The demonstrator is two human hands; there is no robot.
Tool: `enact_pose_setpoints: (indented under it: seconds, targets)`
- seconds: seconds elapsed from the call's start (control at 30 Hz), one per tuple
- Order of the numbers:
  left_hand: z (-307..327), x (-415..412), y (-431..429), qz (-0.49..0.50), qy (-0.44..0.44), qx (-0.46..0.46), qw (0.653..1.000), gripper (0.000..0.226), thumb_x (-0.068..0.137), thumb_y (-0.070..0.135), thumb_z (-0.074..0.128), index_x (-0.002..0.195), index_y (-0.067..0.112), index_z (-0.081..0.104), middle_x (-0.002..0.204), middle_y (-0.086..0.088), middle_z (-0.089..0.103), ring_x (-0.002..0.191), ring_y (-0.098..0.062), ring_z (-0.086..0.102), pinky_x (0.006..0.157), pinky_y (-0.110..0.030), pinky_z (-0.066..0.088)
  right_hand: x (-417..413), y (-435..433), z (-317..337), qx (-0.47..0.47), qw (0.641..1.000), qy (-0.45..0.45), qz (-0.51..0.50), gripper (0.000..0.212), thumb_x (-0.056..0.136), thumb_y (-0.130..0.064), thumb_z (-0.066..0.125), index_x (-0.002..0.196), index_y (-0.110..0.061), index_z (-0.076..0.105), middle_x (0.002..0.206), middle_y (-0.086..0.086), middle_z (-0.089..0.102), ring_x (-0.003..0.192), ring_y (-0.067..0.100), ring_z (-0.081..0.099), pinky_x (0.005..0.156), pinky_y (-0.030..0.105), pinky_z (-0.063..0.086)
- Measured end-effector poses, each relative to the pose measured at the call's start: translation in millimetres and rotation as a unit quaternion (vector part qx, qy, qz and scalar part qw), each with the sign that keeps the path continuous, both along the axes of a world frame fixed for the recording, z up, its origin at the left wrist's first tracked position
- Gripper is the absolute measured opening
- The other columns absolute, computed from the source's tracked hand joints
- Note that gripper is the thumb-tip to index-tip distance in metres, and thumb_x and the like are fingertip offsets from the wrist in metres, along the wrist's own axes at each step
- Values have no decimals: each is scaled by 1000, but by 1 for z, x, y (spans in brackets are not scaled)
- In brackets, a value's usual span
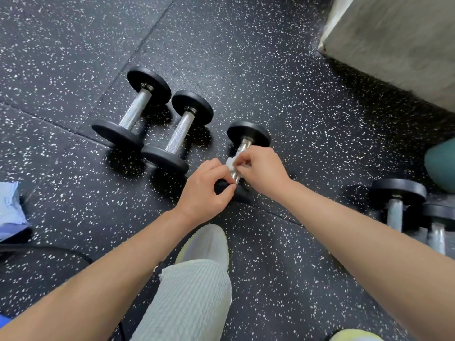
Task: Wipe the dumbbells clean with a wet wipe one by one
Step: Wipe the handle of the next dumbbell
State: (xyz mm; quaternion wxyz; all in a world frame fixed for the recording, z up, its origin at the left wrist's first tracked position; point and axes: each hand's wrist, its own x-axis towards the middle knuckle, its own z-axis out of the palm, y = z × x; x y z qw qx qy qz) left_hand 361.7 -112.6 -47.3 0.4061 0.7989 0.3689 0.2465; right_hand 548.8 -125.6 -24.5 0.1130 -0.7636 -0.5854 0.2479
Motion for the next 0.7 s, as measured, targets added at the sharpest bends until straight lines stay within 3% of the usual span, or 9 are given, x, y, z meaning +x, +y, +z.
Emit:
enact_pose_setpoints:
  seconds: [0.17,0.4,0.6,0.7]
  targets:
    - [1,0,0,-2,5,3,1000,8,85,23,69,83,21,62,87,10,52,88,-14,53,77,-34,47,4,14,0,27,997,-20,-70,17,90,-20,64,91,-29,79,87,-10,73,79,14,66,68,26,48]
    - [-4,2,-3,11,-11,-14,1000,5,84,24,72,85,21,69,87,11,54,89,-15,55,78,-33,46,-5,-7,4,-57,998,24,32,14,80,-20,69,80,-31,78,76,-12,73,74,8,65,67,26,49]
    - [-2,4,-1,-7,-3,-29,1000,6,86,27,73,85,25,68,88,12,57,90,-11,56,80,-35,49,17,17,1,16,994,7,-106,19,84,-18,67,81,-32,78,84,-11,76,78,11,68,74,31,57]
    - [-3,2,0,-4,2,-20,1000,7,87,27,75,86,26,68,88,14,56,90,-8,55,80,-35,49,13,11,2,-10,998,8,-58,15,82,-20,69,81,-32,78,82,-12,75,77,9,68,73,31,56]
